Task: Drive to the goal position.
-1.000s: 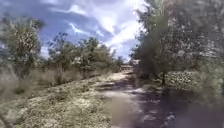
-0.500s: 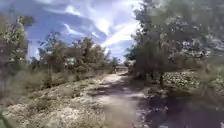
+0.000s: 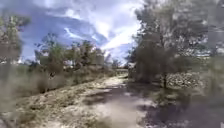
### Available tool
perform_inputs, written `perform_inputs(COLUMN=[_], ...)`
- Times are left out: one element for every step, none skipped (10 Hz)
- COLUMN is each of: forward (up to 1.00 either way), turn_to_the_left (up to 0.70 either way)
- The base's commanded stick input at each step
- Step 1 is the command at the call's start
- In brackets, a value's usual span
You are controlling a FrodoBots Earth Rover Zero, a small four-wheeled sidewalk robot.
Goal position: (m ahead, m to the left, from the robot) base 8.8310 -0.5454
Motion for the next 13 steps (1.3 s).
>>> perform_inputs(forward=[0.70,0.70,0.70,0.70,0.70,0.70,0.70,0.70,0.70,0.70,0.70,0.70,0.70], turn_to_the_left=[0.00,0.00,0.00,0.00,0.00,0.00,0.00,0.00,0.00,0.00,0.00,0.00,0.00])
